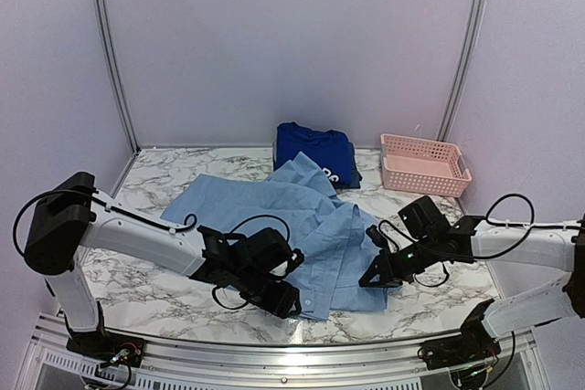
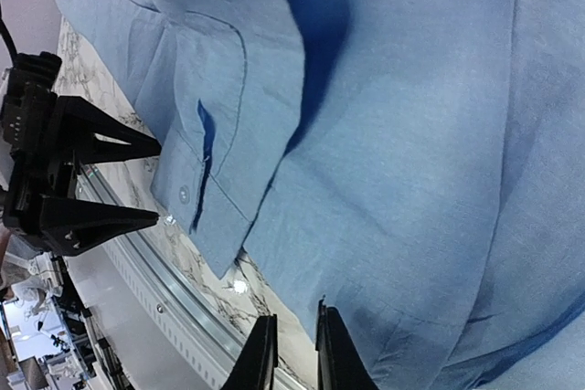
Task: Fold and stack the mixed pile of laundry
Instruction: Fold the flattened shirt at the center of the board, then move the 1/3-folded shirt to the center of the board, then smooth out the 1/3-folded shirt at the center of the board, then pick up the 1/3-folded shirt from the center of the board.
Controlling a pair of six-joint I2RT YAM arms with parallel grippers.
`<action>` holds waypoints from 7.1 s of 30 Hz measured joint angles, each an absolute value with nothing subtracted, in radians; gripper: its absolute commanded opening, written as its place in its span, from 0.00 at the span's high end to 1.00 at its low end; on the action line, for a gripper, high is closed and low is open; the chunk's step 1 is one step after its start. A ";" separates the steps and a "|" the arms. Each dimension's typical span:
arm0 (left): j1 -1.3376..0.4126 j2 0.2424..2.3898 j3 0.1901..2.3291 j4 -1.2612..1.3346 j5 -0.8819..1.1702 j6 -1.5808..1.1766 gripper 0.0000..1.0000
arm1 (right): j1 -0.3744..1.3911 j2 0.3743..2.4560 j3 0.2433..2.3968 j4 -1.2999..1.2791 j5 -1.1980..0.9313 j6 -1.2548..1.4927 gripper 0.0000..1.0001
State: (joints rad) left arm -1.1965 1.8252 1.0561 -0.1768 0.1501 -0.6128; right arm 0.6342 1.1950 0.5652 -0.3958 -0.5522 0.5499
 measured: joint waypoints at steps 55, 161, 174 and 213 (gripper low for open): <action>-0.583 1.748 1.344 -0.979 -0.465 -0.193 1.00 | 0.588 1.183 0.422 -0.351 -0.371 0.608 1.00; -0.572 2.107 2.221 -0.566 0.272 -0.232 1.00 | 0.394 1.862 1.274 -0.449 -0.351 0.082 1.00; -0.528 2.129 2.217 -0.435 0.384 -0.514 1.00 | 0.391 1.692 1.142 -0.366 -0.312 0.075 0.55; -0.110 1.961 1.730 -0.264 0.182 -0.756 0.01 | 0.307 2.028 1.362 -0.361 -0.367 0.040 0.40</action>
